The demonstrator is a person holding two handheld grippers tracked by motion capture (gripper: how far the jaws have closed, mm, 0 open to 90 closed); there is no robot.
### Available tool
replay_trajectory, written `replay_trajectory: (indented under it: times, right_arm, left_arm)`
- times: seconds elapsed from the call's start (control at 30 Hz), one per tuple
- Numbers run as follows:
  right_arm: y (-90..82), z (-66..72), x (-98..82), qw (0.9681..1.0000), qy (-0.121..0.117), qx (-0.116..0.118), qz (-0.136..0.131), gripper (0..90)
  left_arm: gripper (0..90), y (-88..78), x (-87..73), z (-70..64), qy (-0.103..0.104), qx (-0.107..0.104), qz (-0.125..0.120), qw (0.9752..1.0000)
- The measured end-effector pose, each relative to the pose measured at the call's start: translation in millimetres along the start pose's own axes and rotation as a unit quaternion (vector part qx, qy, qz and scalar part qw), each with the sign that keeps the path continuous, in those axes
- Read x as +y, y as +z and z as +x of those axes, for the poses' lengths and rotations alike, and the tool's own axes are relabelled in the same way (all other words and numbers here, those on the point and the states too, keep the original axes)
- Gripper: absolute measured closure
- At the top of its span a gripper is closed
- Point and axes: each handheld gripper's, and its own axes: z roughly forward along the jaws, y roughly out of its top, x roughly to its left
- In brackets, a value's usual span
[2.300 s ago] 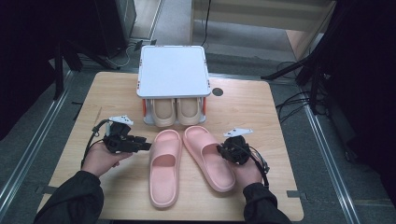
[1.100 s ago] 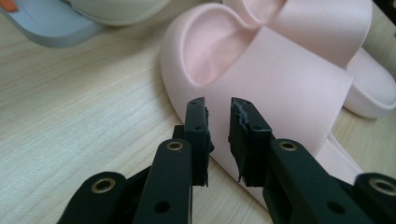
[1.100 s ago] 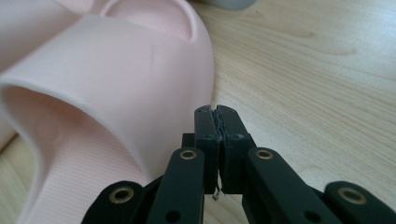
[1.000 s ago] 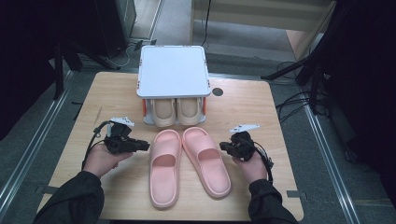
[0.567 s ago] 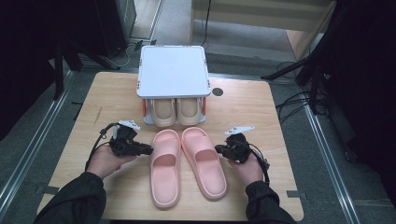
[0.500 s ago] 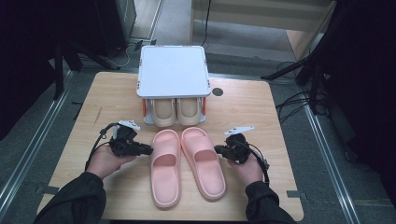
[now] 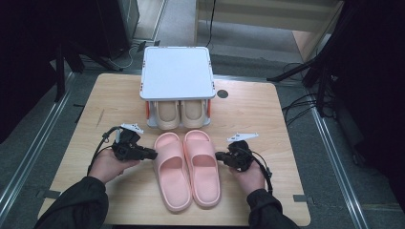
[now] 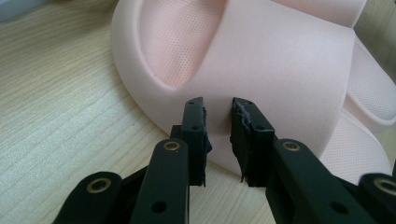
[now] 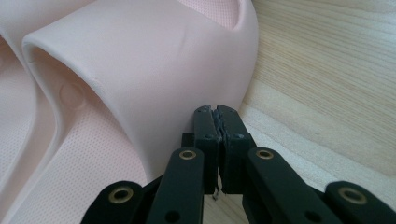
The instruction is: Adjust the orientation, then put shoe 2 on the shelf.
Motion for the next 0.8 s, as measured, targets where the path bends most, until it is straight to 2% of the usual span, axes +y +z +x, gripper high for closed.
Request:
replay_trajectory:
  times: [0.13, 0.27, 0.43, 0.5, 0.67, 0.8]
  right_arm:
    - [-1.4, -3.4, -0.3, 0.9999, 0.012, 0.006, -0.008, 84.9]
    - [-8.4, -4.4, 2.2, 0.9994, 0.013, 0.006, -0.033, 81.8]
    - [-19.0, -5.6, 5.0, 0.9971, 0.027, 0.031, -0.065, 72.6]
    - [-23.4, -3.3, 6.1, 0.9961, 0.025, 0.038, -0.075, 70.2]
    - [-30.3, 2.7, 7.4, 0.9950, 0.018, 0.039, -0.090, 66.3]
    - [-37.2, 12.2, 6.9, 0.9935, 0.013, 0.047, -0.103, 61.7]
  left_arm:
    - [70.3, -3.6, 1.0, 0.9, -0.007, -0.001, -0.008, 0.9999]
    - [66.2, -11.7, 1.0, 1.1, -0.012, 0.004, -0.021, 0.9997]
    - [60.8, -20.1, 0.4, 0.9, -0.017, 0.011, -0.035, 0.9992]
    - [59.5, -21.3, 0.3, 0.7, -0.018, 0.014, -0.036, 0.9991]
    - [58.1, -23.3, 0.9, 0.0, -0.016, 0.015, -0.036, 0.9991]
    - [56.9, -24.6, 1.6, -1.1, -0.013, 0.015, -0.036, 0.9992]
